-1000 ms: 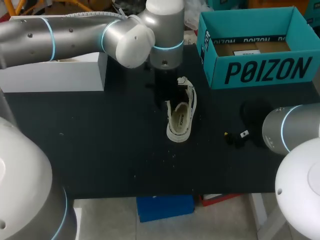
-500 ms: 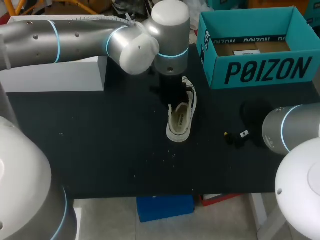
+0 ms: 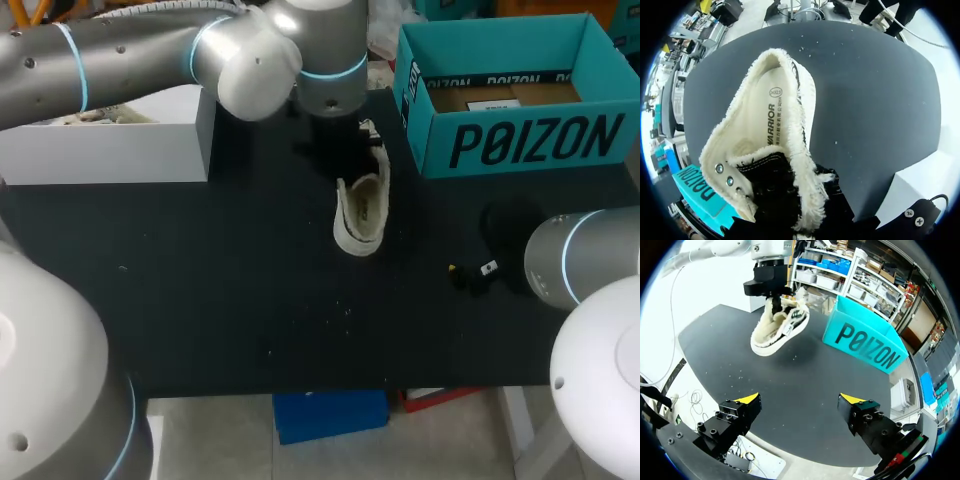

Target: Take the shoe out of the shoebox, open the shoe tongue, remove and reinsert the insole, then place the shoe into the shoebox

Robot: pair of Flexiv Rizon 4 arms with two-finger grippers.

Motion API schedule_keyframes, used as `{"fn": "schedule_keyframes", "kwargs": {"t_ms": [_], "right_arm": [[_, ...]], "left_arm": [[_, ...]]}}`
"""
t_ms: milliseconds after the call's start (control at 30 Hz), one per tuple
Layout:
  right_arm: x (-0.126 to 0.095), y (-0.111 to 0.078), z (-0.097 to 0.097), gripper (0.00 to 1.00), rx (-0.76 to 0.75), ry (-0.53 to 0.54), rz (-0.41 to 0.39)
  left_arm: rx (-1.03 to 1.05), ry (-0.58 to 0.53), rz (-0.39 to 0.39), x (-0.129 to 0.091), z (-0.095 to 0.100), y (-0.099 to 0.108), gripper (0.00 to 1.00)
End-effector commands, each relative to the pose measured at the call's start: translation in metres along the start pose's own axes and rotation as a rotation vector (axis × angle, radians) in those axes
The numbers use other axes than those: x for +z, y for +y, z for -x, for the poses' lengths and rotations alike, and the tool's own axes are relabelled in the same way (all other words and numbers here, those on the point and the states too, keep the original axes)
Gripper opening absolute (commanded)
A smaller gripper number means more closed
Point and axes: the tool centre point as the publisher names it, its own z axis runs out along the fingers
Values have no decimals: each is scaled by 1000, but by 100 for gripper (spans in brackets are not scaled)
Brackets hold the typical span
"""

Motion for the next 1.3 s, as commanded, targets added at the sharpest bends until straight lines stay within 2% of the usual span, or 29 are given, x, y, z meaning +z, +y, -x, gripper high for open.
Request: {"fn": "schedule_keyframes", "kwargs": {"t_ms": [33, 133, 300, 533, 700, 900, 1100, 1300], "right_arm": [[1, 0, -1, 100, 1, -2, 2], [1, 0, -1, 100, 1, -2, 2], [1, 0, -1, 100, 1, -2, 2], [1, 0, -1, 100, 1, -2, 2], [1, 0, -1, 100, 1, -2, 2], [1, 0, -1, 100, 1, -2, 2], [1, 0, -1, 100, 1, -2, 2], [1, 0, -1, 100, 1, -2, 2]], "left_arm": [[-42, -39, 49, -74, -18, -1, 0], [-121, -52, 95, -106, -26, 10, 0], [-328, -105, 130, -152, -56, 36, 0], [-679, -186, 140, -181, -115, 70, 0], [-831, -184, 171, -185, -159, 88, 0], [-938, -181, 165, -173, -219, 109, 0], [-991, -156, 132, -155, -285, 133, 0], [-996, -174, 129, -159, -341, 164, 0]]}}
